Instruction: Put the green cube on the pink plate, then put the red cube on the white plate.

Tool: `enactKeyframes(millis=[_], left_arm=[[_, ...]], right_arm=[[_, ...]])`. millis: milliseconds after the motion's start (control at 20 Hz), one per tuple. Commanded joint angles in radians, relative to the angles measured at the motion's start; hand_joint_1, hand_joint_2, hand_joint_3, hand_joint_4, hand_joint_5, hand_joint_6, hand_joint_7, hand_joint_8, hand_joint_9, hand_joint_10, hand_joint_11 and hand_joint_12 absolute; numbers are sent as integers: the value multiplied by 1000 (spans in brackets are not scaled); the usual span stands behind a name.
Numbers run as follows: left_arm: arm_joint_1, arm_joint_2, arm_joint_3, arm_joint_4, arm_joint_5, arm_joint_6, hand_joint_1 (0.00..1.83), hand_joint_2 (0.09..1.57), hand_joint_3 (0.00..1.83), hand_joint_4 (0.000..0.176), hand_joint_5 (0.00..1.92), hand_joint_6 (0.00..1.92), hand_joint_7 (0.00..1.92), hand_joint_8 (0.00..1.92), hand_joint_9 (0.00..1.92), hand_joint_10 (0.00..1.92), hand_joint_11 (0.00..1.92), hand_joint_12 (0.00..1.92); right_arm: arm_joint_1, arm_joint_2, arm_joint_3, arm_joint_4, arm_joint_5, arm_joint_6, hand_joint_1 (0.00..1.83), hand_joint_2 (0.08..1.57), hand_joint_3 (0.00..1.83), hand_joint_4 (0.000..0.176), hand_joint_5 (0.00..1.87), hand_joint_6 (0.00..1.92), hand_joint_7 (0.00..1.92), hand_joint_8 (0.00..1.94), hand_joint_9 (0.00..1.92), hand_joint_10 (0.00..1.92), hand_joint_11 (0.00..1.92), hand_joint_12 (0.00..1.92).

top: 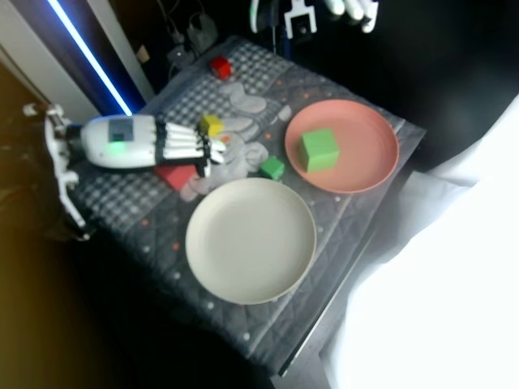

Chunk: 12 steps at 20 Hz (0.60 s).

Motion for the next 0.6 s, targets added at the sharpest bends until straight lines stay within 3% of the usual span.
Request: enactKeyframes(millis=[0, 50, 100, 200, 250, 300, 350, 400, 450, 550], left_arm=[[-7, 3, -2, 14, -135, -3, 381, 1116, 1, 74, 190, 3, 218, 4, 184, 24, 0, 1091], [-6, 3, -3, 14, -137, -3, 378, 1127, 3, 61, 197, 4, 222, 3, 192, 22, 0, 1118], [-6, 3, -3, 14, -137, -3, 378, 1127, 3, 61, 197, 4, 222, 3, 192, 22, 0, 1118], [-3, 3, -3, 14, -143, -3, 377, 1147, 6, 39, 204, 3, 234, 5, 204, 23, 0, 1168], [-1, 3, -3, 12, -145, -3, 398, 1157, 5, 39, 216, 5, 240, 4, 204, 21, 0, 1125], [4, 4, -3, 7, -149, -3, 398, 1161, 4, 44, 225, 7, 236, 1, 204, 19, 0, 1112], [7, 4, -3, 5, -151, -3, 398, 1161, 4, 44, 225, 7, 236, 1, 204, 19, 0, 1112], [11, 4, -3, 2, -155, -3, 391, 1162, 2, 34, 231, 6, 236, 1, 205, 18, 0, 1133], [13, 4, -3, 0, -157, -3, 375, 1158, 0, 30, 235, 6, 238, 2, 208, 18, 0, 1142], [14, 5, -3, -3, -159, -3, 376, 1153, 0, 29, 235, 3, 236, 0, 200, 14, 0, 1087]], right_arm=[[11, -1, 3, 17, -100, -5, 1281, 984, 27, 0, 782, 80, 651, 66, 543, 486, 261, 1538], [12, -3, 7, 17, -100, 7, 1340, 1123, 7, 0, 879, 1044, 833, 859, 946, 1086, 829, 1415], [12, -4, 8, 17, -100, 14, 1340, 1123, 7, 0, 879, 1044, 833, 859, 946, 1086, 829, 1415], [13, -7, 23, 17, -100, 68, 1492, 1076, 0, 0, 968, 855, 966, 815, 1059, 965, 928, 1500], [17, -6, 25, 17, -101, 78, 1488, 1133, 6, 0, 864, 1035, 837, 1005, 915, 1136, 766, 1641], [26, 0, 21, 17, -104, 78, 1495, 1109, 0, 0, 977, 953, 924, 884, 972, 1065, 809, 1588], [28, 3, 19, 17, -110, 78, 1495, 1109, 0, 0, 977, 953, 924, 884, 972, 1065, 809, 1588], [30, 9, 14, 16, -131, 77, 1498, 1082, 0, 0, 1039, 872, 987, 800, 1008, 1010, 821, 1557], [31, 20, 6, 16, -164, 77, 1408, 1082, 3, 0, 1050, 904, 992, 828, 972, 1165, 817, 1570], [34, 41, -8, 16, -218, 77, 1386, 1085, 0, 0, 1046, 943, 986, 875, 962, 1164, 812, 1547]])
